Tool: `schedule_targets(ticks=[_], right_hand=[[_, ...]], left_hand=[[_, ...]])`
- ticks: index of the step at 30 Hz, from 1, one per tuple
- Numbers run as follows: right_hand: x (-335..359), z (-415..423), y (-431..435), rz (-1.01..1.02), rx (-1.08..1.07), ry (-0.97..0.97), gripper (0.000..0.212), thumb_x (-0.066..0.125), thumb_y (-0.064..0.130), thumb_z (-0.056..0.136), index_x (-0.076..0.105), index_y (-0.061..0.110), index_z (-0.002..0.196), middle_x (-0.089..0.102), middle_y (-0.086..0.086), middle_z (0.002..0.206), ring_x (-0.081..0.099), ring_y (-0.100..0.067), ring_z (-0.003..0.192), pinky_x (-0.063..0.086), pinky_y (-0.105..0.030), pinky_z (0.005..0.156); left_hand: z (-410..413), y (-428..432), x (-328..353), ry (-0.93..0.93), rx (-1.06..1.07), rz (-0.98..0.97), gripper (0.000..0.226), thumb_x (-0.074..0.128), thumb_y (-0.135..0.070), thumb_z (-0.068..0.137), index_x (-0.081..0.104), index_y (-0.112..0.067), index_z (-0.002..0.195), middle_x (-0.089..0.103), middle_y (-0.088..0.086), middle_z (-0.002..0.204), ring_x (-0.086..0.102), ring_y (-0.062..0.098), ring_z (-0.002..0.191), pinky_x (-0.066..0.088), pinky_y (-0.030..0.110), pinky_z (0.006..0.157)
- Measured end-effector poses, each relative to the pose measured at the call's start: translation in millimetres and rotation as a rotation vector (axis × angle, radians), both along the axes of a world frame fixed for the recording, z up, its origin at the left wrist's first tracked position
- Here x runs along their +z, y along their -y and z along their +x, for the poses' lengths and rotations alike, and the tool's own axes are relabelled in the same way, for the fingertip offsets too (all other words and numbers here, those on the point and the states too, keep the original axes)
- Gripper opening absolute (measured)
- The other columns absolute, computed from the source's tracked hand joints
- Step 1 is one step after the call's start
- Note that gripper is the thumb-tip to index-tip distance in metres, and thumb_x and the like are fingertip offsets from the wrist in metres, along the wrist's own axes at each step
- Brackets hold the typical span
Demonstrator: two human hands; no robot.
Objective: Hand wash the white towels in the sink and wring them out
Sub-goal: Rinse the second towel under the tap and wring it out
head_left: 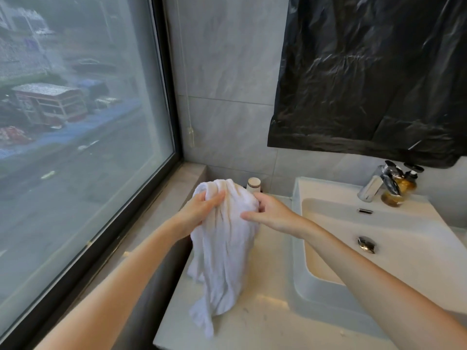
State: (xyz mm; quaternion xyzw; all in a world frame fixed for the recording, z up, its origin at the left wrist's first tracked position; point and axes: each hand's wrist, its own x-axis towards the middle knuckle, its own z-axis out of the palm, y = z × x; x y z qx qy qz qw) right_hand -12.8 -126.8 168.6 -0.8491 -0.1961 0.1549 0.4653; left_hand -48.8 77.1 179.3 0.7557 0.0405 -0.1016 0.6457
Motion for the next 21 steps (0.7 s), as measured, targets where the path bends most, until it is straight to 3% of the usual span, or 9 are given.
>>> schedule_targets(ticks=[3,5,8,10,12,14,16,18,21], right_hand=[[9,4,1,0.002,-0.109,0.119,0.024,0.062,0.025,0.087,0.05,0.006,0.094,0.05,0.0,0.087,0.048,-0.015,0.081,0.036,-0.034,0.07],[19,5,6,0.037,-0.212,0.14,0.028,0.058,0.026,0.087,0.05,0.004,0.103,0.058,-0.005,0.1,0.055,-0.02,0.091,0.043,-0.037,0.079],[32,4,12,0.101,-0.24,0.137,0.031,0.064,0.026,0.083,0.051,0.011,0.106,0.061,0.0,0.109,0.059,-0.016,0.102,0.048,-0.034,0.089],[38,2,15,0.079,-0.175,0.144,0.019,0.069,0.013,0.083,0.054,0.011,0.094,0.058,0.007,0.093,0.057,-0.007,0.086,0.045,-0.015,0.073],[40,2,16,-0.012,-0.141,0.207,0.02,0.07,0.009,0.081,0.052,0.016,0.087,0.051,0.009,0.087,0.054,-0.007,0.081,0.04,-0.01,0.06],[38,5,18,-0.116,-0.151,0.228,0.029,0.069,0.013,0.081,0.049,0.017,0.103,0.047,0.005,0.1,0.052,-0.013,0.093,0.041,-0.017,0.067],[37,8,25,-0.207,-0.182,0.161,0.056,0.065,0.013,0.084,0.032,0.013,0.129,0.043,-0.004,0.113,0.051,-0.021,0.106,0.045,-0.03,0.082],[37,9,38,-0.237,-0.213,0.096,0.063,0.062,0.012,0.085,0.022,0.013,0.134,0.043,-0.009,0.116,0.05,-0.023,0.108,0.046,-0.034,0.087],[34,9,58,-0.234,-0.217,-0.002,0.057,0.062,0.013,0.084,0.024,0.015,0.127,0.05,-0.011,0.118,0.054,-0.023,0.107,0.048,-0.035,0.089]], left_hand=[[-2,-20,-3,0.011,0.032,0.214,0.074,0.071,-0.064,0.065,0.065,-0.004,0.107,0.067,0.007,0.098,0.065,0.019,0.087,0.051,0.035,0.075],[-2,-34,-7,-0.026,0.075,0.241,0.056,0.08,-0.051,0.07,0.07,-0.007,0.103,0.072,0.008,0.101,0.069,0.019,0.094,0.055,0.037,0.084],[-2,-55,-11,-0.068,0.127,0.214,0.037,0.079,-0.036,0.078,0.072,-0.006,0.097,0.073,0.008,0.099,0.07,0.018,0.092,0.058,0.03,0.083],[-2,-63,-13,-0.081,0.119,0.179,0.037,0.075,-0.033,0.082,0.071,-0.001,0.101,0.073,0.011,0.102,0.07,0.017,0.09,0.059,0.025,0.078],[-2,-64,-15,-0.069,0.101,0.265,0.038,0.07,-0.034,0.088,0.07,0.003,0.096,0.072,0.013,0.095,0.07,0.019,0.083,0.06,0.026,0.072],[-5,-60,-17,-0.033,0.117,0.518,0.046,0.061,-0.04,0.093,0.064,0.003,0.077,0.065,0.012,0.077,0.064,0.023,0.069,0.054,0.03,0.063],[-9,-63,-17,0.058,0.214,0.727,0.046,0.052,-0.038,0.098,0.052,-0.006,0.065,0.054,0.008,0.068,0.052,0.022,0.062,0.038,0.028,0.052],[-7,-80,-19,0.074,0.357,0.618,0.039,0.053,-0.032,0.098,0.056,-0.007,0.068,0.054,0.009,0.071,0.051,0.023,0.07,0.036,0.028,0.054],[-8,-101,-17,-0.078,0.488,0.104,0.026,0.061,-0.032,0.095,0.065,-0.009,0.083,0.062,0.014,0.092,0.058,0.026,0.087,0.051,0.037,0.083]])
